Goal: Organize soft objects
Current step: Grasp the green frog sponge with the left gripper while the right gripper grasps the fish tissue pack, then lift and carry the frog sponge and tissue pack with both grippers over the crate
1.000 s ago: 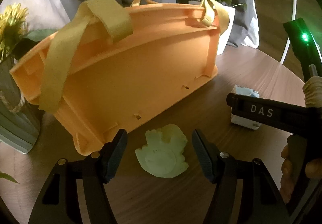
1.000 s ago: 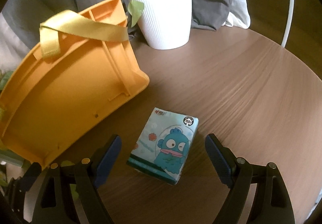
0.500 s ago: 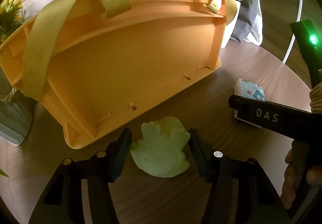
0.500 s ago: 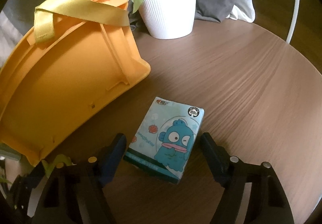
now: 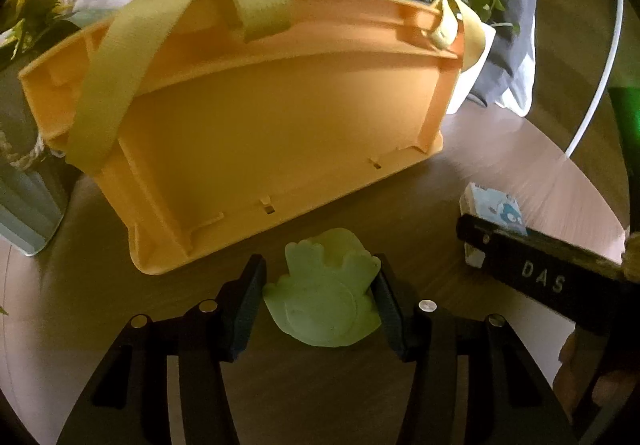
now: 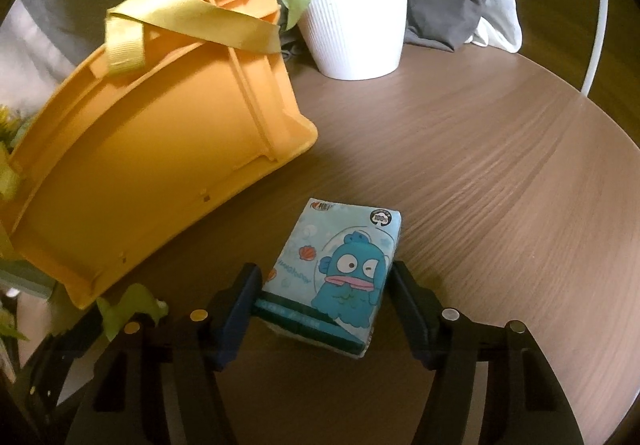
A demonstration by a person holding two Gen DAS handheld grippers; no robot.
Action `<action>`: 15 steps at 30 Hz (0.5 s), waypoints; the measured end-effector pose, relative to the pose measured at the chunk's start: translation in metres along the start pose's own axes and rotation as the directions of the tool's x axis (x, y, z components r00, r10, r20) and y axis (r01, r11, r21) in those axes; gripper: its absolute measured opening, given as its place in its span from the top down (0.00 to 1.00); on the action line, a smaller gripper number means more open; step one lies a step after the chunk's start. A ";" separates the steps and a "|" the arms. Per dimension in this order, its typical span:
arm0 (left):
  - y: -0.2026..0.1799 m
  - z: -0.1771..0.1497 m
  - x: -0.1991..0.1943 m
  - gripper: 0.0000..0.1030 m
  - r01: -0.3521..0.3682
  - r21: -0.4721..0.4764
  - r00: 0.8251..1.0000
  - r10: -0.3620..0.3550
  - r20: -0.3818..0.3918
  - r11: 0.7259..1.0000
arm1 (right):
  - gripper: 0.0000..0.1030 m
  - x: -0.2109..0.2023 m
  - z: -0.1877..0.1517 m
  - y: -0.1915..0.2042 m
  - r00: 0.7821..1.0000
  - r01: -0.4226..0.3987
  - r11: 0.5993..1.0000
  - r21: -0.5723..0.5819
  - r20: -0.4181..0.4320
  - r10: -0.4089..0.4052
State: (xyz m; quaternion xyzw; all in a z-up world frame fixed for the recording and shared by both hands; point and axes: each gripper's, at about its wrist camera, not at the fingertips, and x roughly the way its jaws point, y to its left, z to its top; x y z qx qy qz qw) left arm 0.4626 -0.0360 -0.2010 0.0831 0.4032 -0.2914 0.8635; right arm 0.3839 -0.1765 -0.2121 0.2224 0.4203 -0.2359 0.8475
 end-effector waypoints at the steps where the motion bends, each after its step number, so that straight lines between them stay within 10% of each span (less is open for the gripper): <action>1: 0.000 0.001 -0.002 0.50 0.002 -0.010 1.000 -0.001 0.005 1.000 | 0.36 -0.001 0.000 0.000 1.000 -0.004 1.000 -0.003 0.003 0.004; 15: 0.000 0.010 -0.041 0.50 -0.025 -0.094 0.996 0.032 0.081 0.995 | 0.37 -0.030 0.003 0.007 0.995 -0.079 0.995 -0.055 0.064 0.082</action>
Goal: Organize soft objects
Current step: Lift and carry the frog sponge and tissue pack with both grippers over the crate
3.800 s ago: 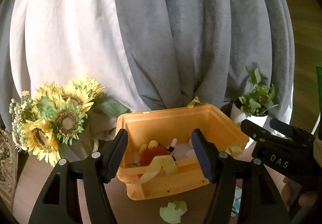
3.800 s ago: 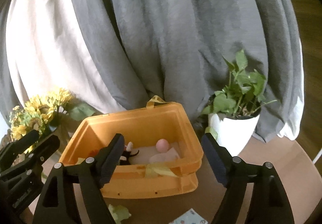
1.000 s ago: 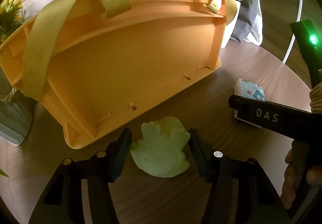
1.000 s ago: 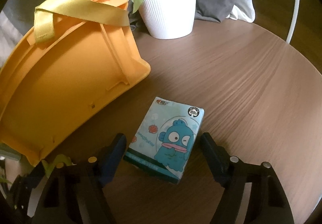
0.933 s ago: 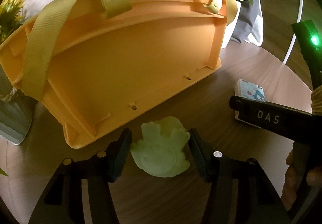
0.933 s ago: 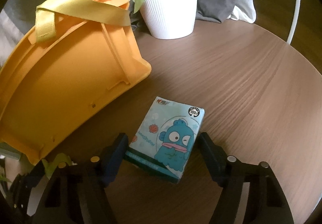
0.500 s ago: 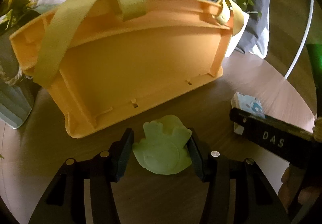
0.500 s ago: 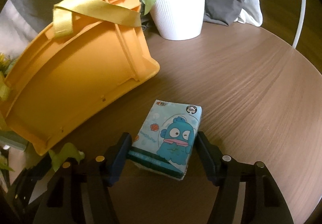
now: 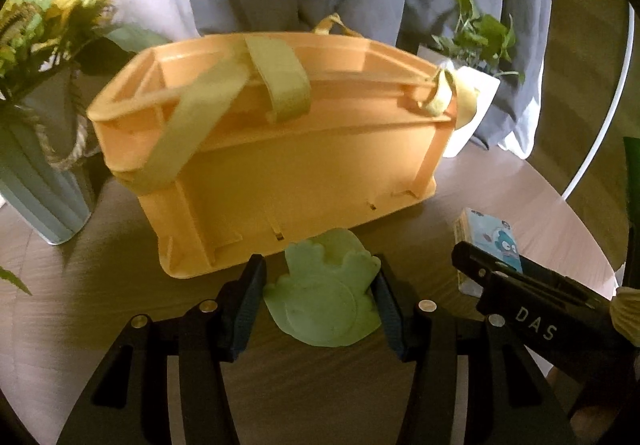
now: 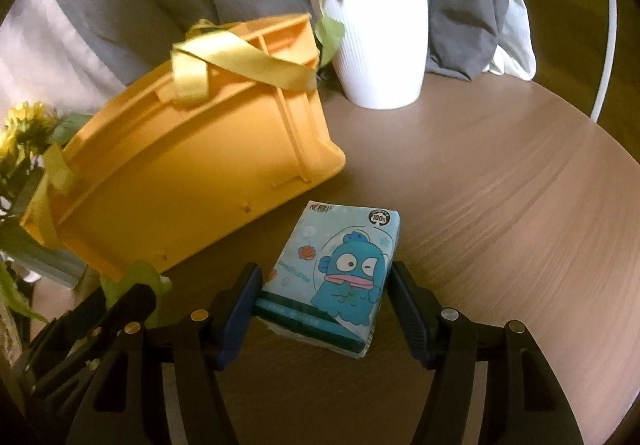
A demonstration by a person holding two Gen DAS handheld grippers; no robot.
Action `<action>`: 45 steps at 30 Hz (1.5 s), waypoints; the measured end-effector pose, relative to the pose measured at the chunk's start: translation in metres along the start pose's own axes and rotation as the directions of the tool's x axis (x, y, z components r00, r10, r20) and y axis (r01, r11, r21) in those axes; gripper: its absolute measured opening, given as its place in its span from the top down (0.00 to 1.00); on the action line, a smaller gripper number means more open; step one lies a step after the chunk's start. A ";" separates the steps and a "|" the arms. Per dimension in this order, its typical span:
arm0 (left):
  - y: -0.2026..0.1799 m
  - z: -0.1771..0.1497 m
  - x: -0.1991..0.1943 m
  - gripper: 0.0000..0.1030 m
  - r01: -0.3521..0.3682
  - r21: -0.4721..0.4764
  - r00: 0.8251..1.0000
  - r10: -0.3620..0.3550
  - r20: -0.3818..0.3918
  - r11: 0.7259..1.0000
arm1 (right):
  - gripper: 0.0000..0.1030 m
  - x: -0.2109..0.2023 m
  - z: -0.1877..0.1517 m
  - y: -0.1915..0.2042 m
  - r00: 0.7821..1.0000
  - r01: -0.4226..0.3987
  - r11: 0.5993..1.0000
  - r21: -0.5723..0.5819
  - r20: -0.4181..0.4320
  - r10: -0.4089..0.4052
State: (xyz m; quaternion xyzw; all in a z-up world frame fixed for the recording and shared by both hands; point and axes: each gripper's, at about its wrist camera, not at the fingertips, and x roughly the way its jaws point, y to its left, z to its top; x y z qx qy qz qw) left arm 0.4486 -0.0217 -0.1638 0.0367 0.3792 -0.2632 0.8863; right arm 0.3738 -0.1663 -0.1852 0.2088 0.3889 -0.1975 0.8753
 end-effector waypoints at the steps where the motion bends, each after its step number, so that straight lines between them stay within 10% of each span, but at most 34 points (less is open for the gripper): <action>1: 0.000 0.001 -0.003 0.50 -0.003 -0.002 1.000 0.003 0.005 1.000 | 0.37 -0.003 0.001 0.001 1.000 -0.005 1.000 -0.005 0.006 0.005; 23: -0.019 0.034 -0.090 0.49 -0.118 -0.063 0.973 0.128 0.190 0.991 | 0.37 -0.071 0.038 0.001 0.978 -0.135 0.985 -0.104 0.147 0.150; 45: -0.034 0.061 -0.146 0.49 -0.274 -0.144 0.895 0.307 0.324 0.951 | 0.37 -0.113 0.080 0.011 0.908 -0.281 0.939 -0.196 0.263 0.327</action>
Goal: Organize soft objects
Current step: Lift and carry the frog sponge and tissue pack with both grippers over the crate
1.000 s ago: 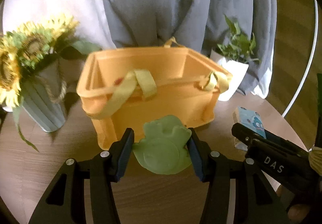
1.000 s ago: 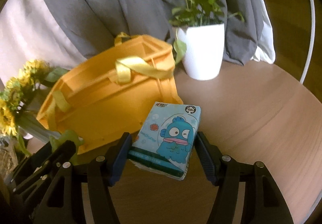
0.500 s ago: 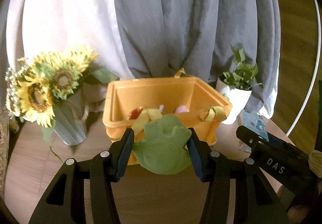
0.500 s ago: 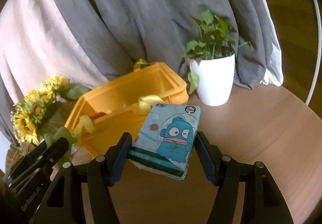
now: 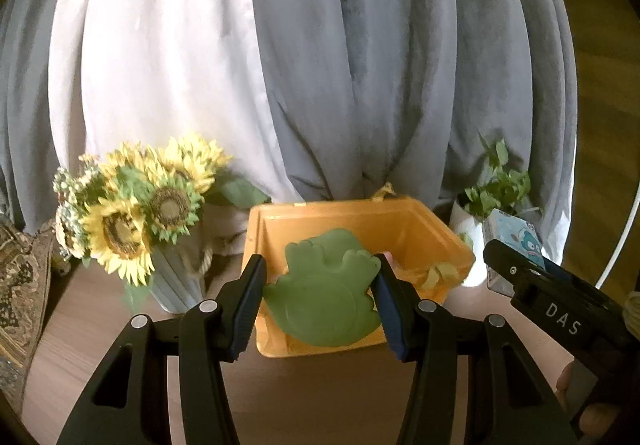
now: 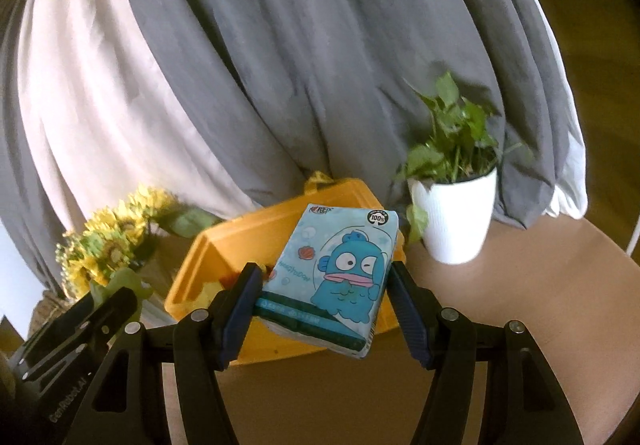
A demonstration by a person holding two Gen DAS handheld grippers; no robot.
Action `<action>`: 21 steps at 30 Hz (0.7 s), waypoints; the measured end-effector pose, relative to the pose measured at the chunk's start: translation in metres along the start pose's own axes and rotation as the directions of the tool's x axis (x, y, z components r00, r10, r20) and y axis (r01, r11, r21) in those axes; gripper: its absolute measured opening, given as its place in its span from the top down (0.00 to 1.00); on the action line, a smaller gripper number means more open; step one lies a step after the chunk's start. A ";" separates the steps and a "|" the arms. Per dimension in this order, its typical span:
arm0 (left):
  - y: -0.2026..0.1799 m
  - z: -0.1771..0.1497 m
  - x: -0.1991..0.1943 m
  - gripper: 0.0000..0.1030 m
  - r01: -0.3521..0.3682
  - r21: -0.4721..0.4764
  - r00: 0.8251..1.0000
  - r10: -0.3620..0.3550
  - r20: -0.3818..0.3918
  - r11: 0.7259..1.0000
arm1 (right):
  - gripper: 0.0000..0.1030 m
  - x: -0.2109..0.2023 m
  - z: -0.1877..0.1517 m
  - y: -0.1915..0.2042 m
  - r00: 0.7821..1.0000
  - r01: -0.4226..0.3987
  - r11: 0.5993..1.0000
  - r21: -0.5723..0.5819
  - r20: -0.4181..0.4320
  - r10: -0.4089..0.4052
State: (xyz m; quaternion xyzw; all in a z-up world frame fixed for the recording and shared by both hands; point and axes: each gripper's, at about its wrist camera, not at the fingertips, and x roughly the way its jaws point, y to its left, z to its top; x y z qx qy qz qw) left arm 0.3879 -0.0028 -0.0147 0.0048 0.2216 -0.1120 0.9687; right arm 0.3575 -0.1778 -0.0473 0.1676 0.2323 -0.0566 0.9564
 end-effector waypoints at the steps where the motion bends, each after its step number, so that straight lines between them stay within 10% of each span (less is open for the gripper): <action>1: 0.000 0.003 0.000 0.49 -0.004 0.000 1.000 0.004 0.007 1.000 | 0.37 0.000 0.002 0.000 1.000 -0.007 1.000 -0.001 0.006 0.007; 21: -0.003 0.040 0.029 0.49 -0.054 0.007 0.995 0.053 0.084 0.999 | 0.37 0.024 0.049 0.009 0.992 -0.088 0.994 -0.060 0.086 0.093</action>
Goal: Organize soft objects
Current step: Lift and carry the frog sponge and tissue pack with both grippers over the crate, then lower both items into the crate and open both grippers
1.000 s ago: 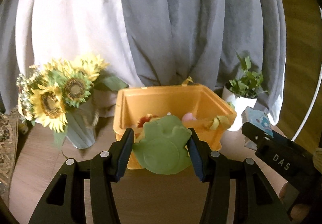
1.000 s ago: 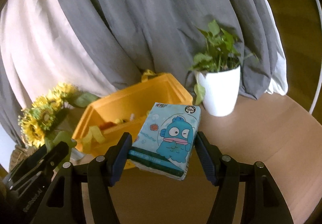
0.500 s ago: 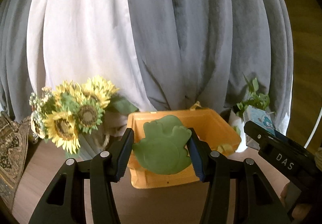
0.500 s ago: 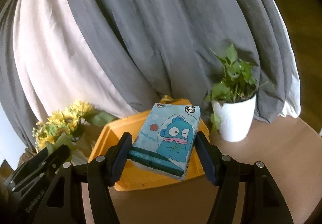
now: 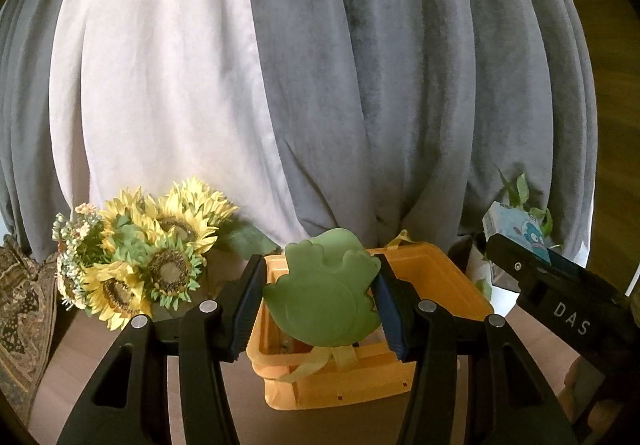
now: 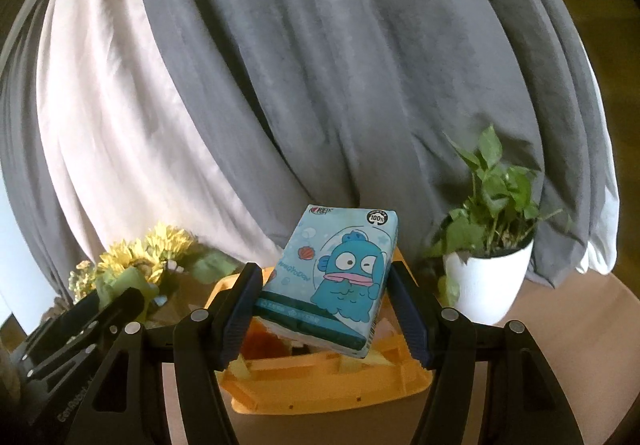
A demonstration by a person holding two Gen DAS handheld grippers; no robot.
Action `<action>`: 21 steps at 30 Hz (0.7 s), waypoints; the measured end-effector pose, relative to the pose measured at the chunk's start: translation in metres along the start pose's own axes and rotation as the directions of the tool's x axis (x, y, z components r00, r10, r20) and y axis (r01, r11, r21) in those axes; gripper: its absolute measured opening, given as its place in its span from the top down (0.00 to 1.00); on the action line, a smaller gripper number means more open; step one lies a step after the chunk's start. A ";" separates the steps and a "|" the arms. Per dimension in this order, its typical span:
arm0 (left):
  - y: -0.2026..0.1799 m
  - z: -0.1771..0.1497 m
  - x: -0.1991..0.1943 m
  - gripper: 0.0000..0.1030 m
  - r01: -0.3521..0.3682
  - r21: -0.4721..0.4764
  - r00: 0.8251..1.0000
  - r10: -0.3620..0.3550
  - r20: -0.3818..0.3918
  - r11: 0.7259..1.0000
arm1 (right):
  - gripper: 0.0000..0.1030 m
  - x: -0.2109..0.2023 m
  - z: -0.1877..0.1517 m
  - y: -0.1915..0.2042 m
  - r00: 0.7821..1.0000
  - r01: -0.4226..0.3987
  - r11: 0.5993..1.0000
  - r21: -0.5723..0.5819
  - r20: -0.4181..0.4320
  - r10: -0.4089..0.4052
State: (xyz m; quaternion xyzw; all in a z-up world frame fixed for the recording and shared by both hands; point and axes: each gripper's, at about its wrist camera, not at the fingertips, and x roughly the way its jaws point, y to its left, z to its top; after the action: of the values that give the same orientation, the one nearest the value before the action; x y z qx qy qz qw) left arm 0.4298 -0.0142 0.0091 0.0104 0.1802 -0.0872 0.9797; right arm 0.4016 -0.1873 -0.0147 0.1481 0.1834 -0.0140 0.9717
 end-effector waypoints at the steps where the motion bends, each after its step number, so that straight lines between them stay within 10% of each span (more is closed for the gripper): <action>1: 0.000 0.001 0.003 0.49 0.000 -0.001 1.000 0.000 0.000 1.000 | 0.37 0.002 0.000 0.000 1.000 -0.001 1.000 -0.003 -0.001 0.001; 21: 0.005 -0.006 0.083 0.49 -0.004 0.004 0.997 0.004 -0.076 1.000 | 0.37 0.078 0.002 -0.001 0.996 0.005 0.997 -0.077 -0.085 -0.012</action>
State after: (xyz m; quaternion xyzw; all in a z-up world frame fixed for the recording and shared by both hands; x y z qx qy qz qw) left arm 0.5051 -0.0232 -0.0265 0.0160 0.2170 -0.0853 0.9723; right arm 0.4755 -0.1872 -0.0413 0.1103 0.2256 -0.0047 0.9679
